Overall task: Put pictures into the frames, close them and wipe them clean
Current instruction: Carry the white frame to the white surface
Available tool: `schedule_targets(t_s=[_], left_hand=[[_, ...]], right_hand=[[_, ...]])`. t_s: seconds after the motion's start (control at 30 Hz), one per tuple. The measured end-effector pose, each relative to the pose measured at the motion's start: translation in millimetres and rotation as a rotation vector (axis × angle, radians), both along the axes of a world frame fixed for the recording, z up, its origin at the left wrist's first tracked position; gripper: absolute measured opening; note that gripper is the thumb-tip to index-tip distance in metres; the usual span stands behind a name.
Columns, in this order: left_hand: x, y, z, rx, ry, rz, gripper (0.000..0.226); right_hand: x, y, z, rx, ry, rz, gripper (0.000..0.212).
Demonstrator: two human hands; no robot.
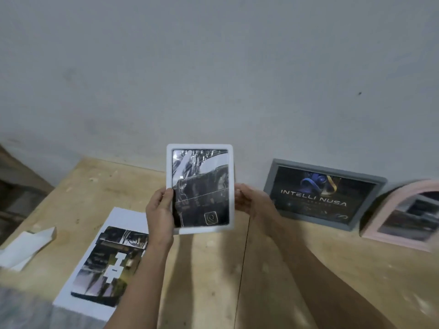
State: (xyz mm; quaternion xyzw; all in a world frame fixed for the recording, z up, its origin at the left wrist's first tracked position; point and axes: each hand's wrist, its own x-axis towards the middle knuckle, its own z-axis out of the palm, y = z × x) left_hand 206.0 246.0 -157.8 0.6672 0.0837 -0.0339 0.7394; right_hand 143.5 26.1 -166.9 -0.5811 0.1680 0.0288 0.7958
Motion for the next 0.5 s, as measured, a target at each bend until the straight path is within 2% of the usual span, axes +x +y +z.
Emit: schedule_targets(t_s=[0.1, 0.17, 0.23, 0.5], left_hand=[[-38, -15, 18, -0.010, -0.009, -0.117, 0.019], [-67, -30, 30, -0.021, -0.005, -0.215, 0.019], [-93, -47, 38, -0.014, -0.003, -0.341, 0.020], [-183, -160, 65, 0.270, -0.056, -0.847, 0.029]], right_hand=[[-50, -1, 34, -0.146, -0.046, -0.126, 0.022], [-86, -10, 48, -0.261, -0.011, -0.233, 0.014], [-127, -27, 61, -0.342, 0.040, -0.314, 0.016], [-291, -113, 99, -0.434, 0.126, -0.618, 0.015]])
